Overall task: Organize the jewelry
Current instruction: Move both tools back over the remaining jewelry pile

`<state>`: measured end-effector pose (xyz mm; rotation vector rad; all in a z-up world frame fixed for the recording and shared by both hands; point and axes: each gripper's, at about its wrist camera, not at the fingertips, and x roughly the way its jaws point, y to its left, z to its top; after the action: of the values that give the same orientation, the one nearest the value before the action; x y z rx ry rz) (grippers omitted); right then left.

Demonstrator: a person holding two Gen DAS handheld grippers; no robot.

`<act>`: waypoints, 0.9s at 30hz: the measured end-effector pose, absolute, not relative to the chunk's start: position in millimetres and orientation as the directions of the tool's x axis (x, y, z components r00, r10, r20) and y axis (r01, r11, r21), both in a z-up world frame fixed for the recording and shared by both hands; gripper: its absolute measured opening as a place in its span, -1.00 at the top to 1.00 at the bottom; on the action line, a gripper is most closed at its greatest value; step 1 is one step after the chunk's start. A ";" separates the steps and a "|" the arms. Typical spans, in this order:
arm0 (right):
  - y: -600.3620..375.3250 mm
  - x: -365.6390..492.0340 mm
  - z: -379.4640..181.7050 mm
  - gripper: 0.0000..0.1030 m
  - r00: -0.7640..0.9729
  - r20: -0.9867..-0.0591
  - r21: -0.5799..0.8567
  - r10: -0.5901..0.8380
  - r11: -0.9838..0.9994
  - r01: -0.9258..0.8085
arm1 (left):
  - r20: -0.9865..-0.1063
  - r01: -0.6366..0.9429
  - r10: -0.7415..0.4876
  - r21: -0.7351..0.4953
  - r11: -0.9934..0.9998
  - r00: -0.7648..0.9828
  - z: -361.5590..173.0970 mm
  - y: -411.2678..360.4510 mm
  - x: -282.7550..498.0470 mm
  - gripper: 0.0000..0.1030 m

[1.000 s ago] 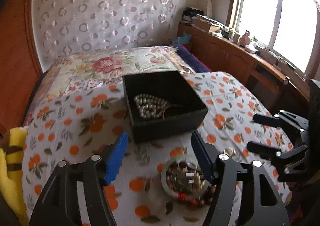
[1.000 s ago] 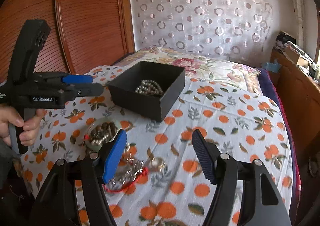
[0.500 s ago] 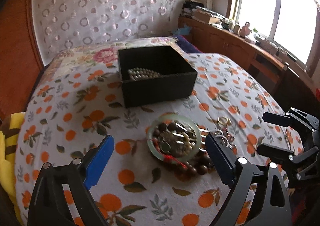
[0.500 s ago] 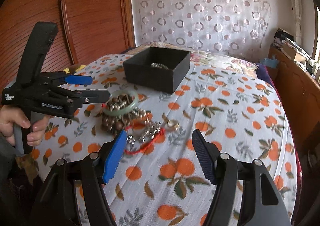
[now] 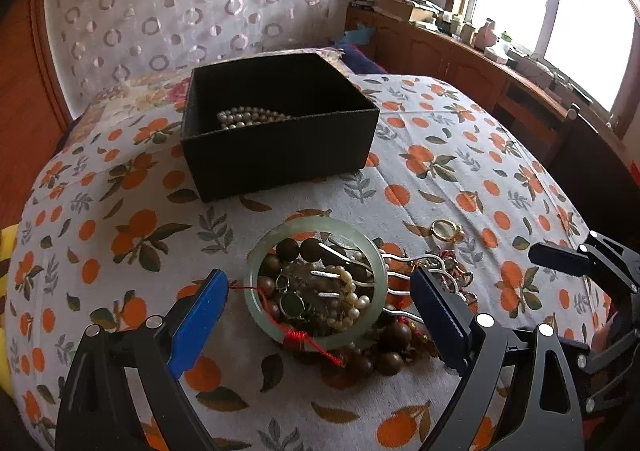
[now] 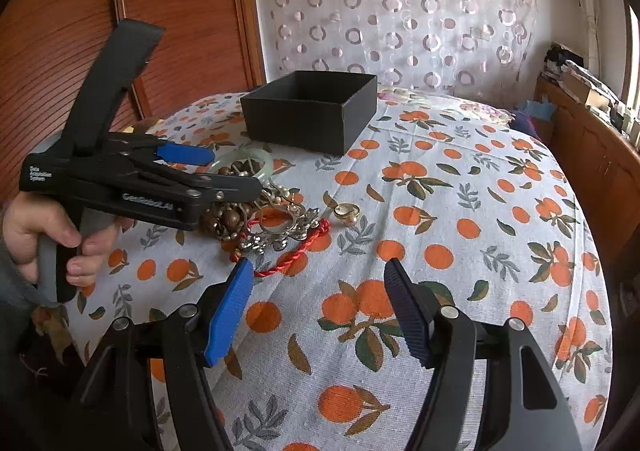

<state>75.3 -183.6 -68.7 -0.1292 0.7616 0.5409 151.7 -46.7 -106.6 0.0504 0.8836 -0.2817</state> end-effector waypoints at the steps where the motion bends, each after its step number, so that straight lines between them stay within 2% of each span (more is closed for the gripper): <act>1: -184.0 75.5 -68.6 -0.36 0.596 -0.684 0.080 0.420 0.856 -0.511 | -0.771 0.264 -0.222 -0.073 0.962 0.597 -107.5 -47.6 152.9 -0.72; 4: -183.8 75.7 -69.5 -0.36 0.593 -0.686 0.085 0.422 0.856 -0.510 | -0.774 0.272 -0.221 -0.065 0.960 0.593 -108.7 -50.4 154.5 -0.69; 9: -186.4 75.4 -70.6 -0.36 0.588 -0.687 0.100 0.427 0.857 -0.505 | -0.777 0.282 -0.230 -0.071 0.957 0.586 -109.6 -50.7 152.3 -0.34; 18: -185.8 81.1 -69.4 -0.36 0.577 -0.697 0.102 0.426 0.855 -0.508 | -0.722 0.235 -0.233 -0.100 0.967 0.651 -91.7 -27.2 127.1 -0.33; 23: -177.1 95.2 -61.4 -0.02 0.554 -0.701 0.129 0.450 0.843 -0.522 | -0.682 0.213 -0.242 -0.128 0.969 0.690 -75.8 -13.1 115.2 -0.33; 27: -165.6 110.4 -66.7 0.08 0.519 -0.725 0.156 0.452 0.843 -0.515 | -0.662 0.196 -0.236 -0.137 0.971 0.711 -67.5 -3.3 107.8 -0.33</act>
<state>110.4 -165.6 -66.7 -0.0819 0.8450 0.5810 107.8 -3.3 -67.5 -0.0578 0.7426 -0.2398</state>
